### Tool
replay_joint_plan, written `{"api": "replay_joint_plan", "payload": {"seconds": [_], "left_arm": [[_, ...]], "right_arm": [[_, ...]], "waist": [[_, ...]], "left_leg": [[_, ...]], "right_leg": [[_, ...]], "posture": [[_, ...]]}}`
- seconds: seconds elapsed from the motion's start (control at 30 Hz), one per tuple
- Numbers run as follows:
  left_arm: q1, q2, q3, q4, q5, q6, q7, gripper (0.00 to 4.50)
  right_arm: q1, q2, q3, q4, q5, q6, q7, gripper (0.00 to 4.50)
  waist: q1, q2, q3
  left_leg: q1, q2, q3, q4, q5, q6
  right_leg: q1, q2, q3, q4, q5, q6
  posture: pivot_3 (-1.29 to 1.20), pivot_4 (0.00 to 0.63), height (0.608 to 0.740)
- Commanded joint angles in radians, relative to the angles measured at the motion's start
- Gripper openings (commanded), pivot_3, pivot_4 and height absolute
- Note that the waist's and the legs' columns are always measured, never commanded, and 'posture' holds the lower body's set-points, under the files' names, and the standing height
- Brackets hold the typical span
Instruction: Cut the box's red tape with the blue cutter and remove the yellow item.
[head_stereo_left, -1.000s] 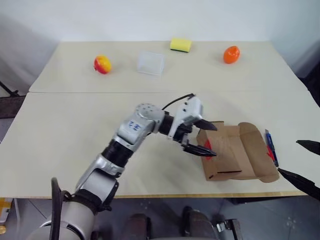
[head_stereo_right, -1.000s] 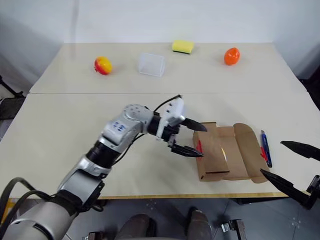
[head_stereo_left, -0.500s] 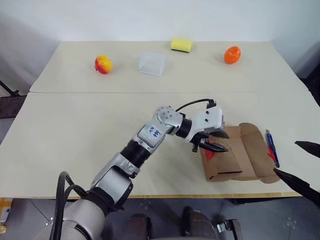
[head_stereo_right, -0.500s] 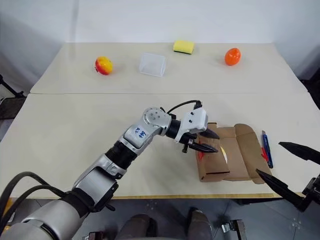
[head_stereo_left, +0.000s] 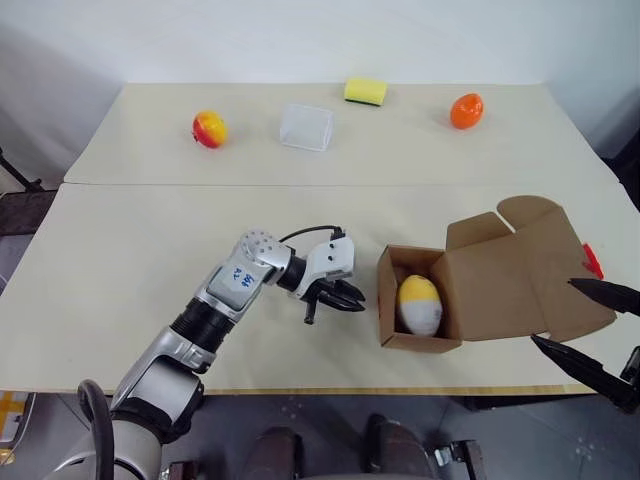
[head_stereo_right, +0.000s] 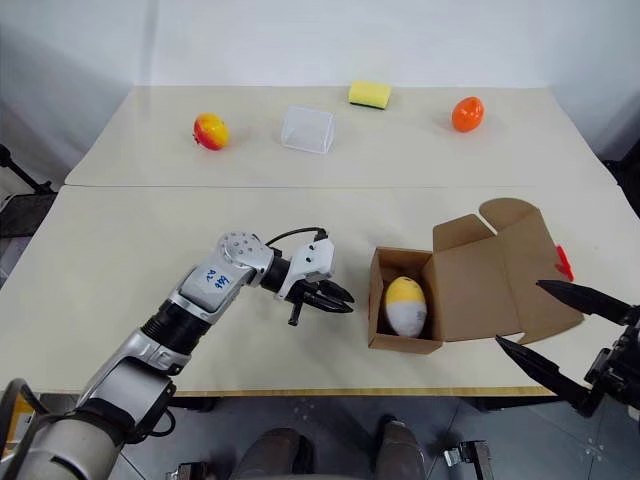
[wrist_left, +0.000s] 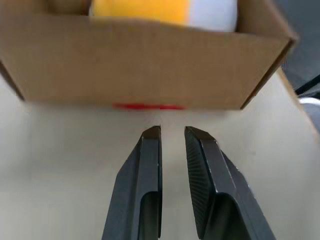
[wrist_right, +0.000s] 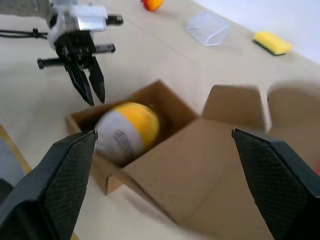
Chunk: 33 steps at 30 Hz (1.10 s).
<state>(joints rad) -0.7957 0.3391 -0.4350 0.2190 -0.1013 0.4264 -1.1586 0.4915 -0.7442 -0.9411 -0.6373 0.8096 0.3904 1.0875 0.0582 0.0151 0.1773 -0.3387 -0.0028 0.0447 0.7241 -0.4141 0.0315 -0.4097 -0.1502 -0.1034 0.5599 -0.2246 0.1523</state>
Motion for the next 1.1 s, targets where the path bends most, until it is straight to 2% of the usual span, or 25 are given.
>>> {"api": "replay_joint_plan", "payload": {"seconds": [0.03, 0.23, 0.27, 0.33, 0.5, 0.57, 0.67, 0.7, 0.83, 1.0, 1.1], "left_arm": [[-0.018, -0.029, 0.034, -0.006, -0.001, -0.013, 0.044, 0.79], [-0.024, 0.006, 0.045, -0.006, -0.005, 0.010, 0.016, 0.79], [-0.029, 0.024, 0.049, -0.002, 0.001, 0.005, 0.012, 0.96], [-0.054, 0.061, 0.083, -0.004, -0.026, 0.015, -0.019, 1.36], [-0.181, 0.111, 0.153, -0.051, -0.139, 0.092, -0.144, 2.82], [-0.238, 0.094, 0.133, -0.076, -0.159, 0.122, -0.180, 3.39], [-0.296, 0.000, 0.105, -0.065, -0.151, 0.143, -0.129, 4.33], [-0.312, -0.033, 0.094, -0.050, -0.152, 0.155, -0.126, 4.46], [-0.355, -0.123, -0.045, 0.064, -0.037, 0.008, -0.150, 4.46], [-0.373, -0.246, -0.086, 0.222, 0.033, -0.091, -0.083, 4.46], [-0.373, -0.266, -0.129, 0.295, 0.098, -0.158, -0.079, 4.46]], "right_arm": [[-0.005, -0.014, 0.009, 0.002, -0.001, -0.024, 0.006, 4.50], [0.000, -0.014, 0.002, -0.002, 0.006, -0.021, 0.013, 4.50], [0.004, -0.014, -0.007, -0.004, 0.016, -0.014, 0.012, 4.50], [0.019, -0.019, -0.036, -0.016, 0.052, 0.013, 0.010, 4.50], [0.069, -0.036, -0.140, -0.054, 0.153, 0.067, 0.004, 4.50], [0.104, -0.023, -0.187, -0.079, 0.173, 0.067, 0.010, 4.50], [0.155, -0.003, -0.227, -0.097, 0.193, 0.070, 0.007, 4.50], [0.167, 0.000, -0.232, -0.100, 0.207, 0.077, -0.001, 4.50], [0.189, 0.019, -0.228, -0.119, 0.219, 0.073, -0.036, 4.50], [0.220, 0.066, -0.225, -0.160, 0.181, 0.027, -0.045, 4.50], [0.242, 0.106, -0.230, -0.195, 0.178, 0.005, -0.070, 4.50]], "waist": [[0.000, 0.000, 0.000], [-0.008, 0.000, 0.000], [-0.008, 0.000, 0.000], [-0.008, 0.000, 0.000], [-0.002, -0.001, 0.001], [0.003, -0.001, 0.001], [0.010, -0.001, 0.001], [0.011, -0.001, 0.001], [0.010, -0.003, 0.002], [0.003, -0.003, 0.002], [-0.001, -0.003, 0.002]], "left_leg": [[0.000, 0.000, 0.000, 0.000, 0.000, 0.000], [0.001, 0.000, 0.008, -0.004, -0.001, 0.000], [0.001, 0.000, 0.009, -0.004, -0.001, 0.000], [0.001, 0.000, 0.009, -0.004, 0.000, 0.000], [0.001, 0.001, 0.008, -0.002, 0.000, 0.000], [0.000, 0.000, 0.008, -0.002, -0.001, 0.000], [0.000, -0.001, 0.007, -0.003, -0.002, 0.000], [0.001, -0.001, 0.008, -0.003, -0.002, 0.001], [0.001, -0.001, 0.010, -0.003, -0.003, 0.002], [0.001, 0.000, 0.012, -0.003, -0.003, 0.002], [0.000, 0.000, 0.012, -0.003, -0.003, 0.002]], "right_leg": [[0.000, 0.000, 0.000, 0.000, 0.000, 0.000], [-0.001, 0.000, -0.002, 0.000, 0.000, 0.001], [-0.001, 0.000, -0.002, 0.000, 0.000, 0.001], [-0.001, 0.000, -0.002, 0.000, 0.000, 0.001], [-0.001, 0.000, -0.002, 0.000, 0.000, 0.001], [-0.001, 0.000, -0.002, 0.000, 0.000, 0.001], [0.000, 0.000, -0.002, -0.001, 0.000, 0.001], [0.001, 0.000, -0.002, -0.001, 0.000, 0.001], [0.001, 0.000, -0.001, -0.003, 0.000, 0.001], [0.000, 0.000, -0.001, -0.004, 0.000, 0.001], [-0.001, 0.000, -0.001, -0.004, 0.000, 0.001]], "posture": [[0.00, 0.150, 0.740], [0.00, 0.150, 0.740], [0.00, 0.150, 0.740], [0.00, 0.150, 0.740], [0.00, 0.150, 0.740], [0.00, 0.150, 0.740], [0.00, 0.150, 0.740], [0.00, 0.150, 0.740], [0.00, 0.150, 0.740], [0.00, 0.150, 0.740], [0.00, 0.150, 0.740]]}}
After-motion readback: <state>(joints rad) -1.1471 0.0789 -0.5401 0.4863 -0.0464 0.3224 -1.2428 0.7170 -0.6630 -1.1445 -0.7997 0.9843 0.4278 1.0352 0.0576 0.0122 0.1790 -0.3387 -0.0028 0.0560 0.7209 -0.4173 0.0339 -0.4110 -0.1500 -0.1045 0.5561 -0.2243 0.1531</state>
